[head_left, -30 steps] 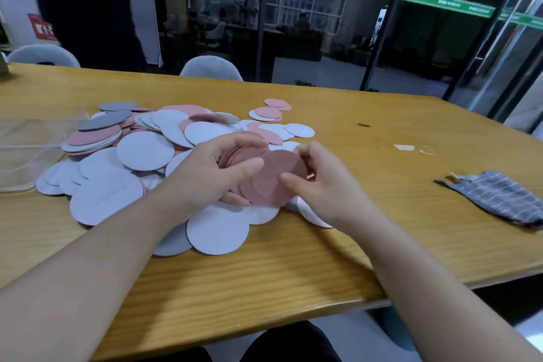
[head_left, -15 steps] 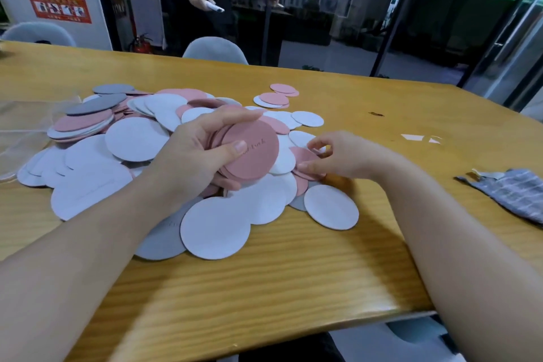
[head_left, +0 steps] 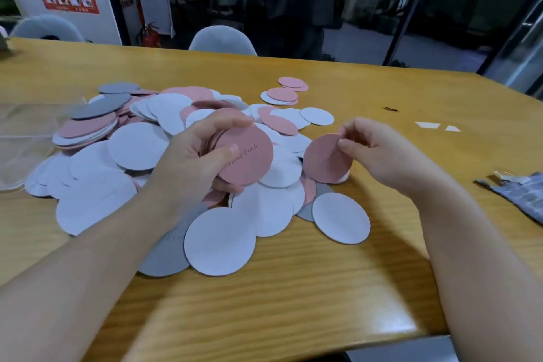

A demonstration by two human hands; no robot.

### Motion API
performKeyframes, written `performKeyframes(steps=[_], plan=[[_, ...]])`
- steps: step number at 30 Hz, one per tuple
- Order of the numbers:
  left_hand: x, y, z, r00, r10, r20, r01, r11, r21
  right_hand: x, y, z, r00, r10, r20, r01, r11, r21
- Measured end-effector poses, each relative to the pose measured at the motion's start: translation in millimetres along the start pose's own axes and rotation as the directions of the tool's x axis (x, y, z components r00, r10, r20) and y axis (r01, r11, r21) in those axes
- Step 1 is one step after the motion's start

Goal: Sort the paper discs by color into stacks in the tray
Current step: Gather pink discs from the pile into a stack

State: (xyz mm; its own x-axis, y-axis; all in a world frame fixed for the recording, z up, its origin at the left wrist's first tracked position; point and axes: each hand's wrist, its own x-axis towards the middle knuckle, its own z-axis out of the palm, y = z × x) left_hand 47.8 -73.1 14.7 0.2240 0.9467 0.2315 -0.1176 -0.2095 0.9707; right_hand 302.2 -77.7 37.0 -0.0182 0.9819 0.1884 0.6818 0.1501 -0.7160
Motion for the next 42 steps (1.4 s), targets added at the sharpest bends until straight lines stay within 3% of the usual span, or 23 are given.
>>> performKeyframes(steps=[6, 12, 16, 22, 27, 32, 37, 42], plan=[[-4, 5, 4, 0.996, -0.067, -0.054, 0.069, 0.997, 0.033, -6, -16, 9, 0.997, -0.072, 0.011, 0.063, 0.934, 0.352], [-6, 9, 2, 0.998, -0.068, -0.006, 0.068, 0.998, 0.012, -8, -38, 50, 0.999, -0.033, 0.006, 0.026, 0.883, 0.468], [-2, 8, -3, 0.999, -0.006, -0.037, 0.008, 0.999, 0.048, -1, -49, 64, 0.996, -0.076, -0.039, 0.086, 0.851, 0.519], [15, 27, -23, 0.989, 0.034, -0.144, -0.034, 0.999, 0.0, 29, -63, 62, 0.983, -0.179, -0.045, 0.182, 0.901, 0.394], [37, 39, -61, 0.955, 0.049, -0.292, -0.067, 0.996, -0.052, 67, -74, 74, 0.957, -0.284, -0.067, 0.289, 0.951, 0.108], [39, 23, -85, 0.904, 0.02, -0.427, -0.065, 0.994, -0.092, 103, -86, 96, 0.923, -0.385, 0.013, 0.377, 0.896, -0.234], [41, 14, -90, 0.898, -0.003, -0.439, -0.069, 0.987, -0.148, 123, -98, 113, 0.933, -0.344, 0.103, 0.354, 0.837, -0.417], [42, 12, -92, 0.902, -0.007, -0.431, -0.067, 0.985, -0.158, 124, -101, 122, 0.926, -0.373, 0.065, 0.363, 0.826, -0.432]])
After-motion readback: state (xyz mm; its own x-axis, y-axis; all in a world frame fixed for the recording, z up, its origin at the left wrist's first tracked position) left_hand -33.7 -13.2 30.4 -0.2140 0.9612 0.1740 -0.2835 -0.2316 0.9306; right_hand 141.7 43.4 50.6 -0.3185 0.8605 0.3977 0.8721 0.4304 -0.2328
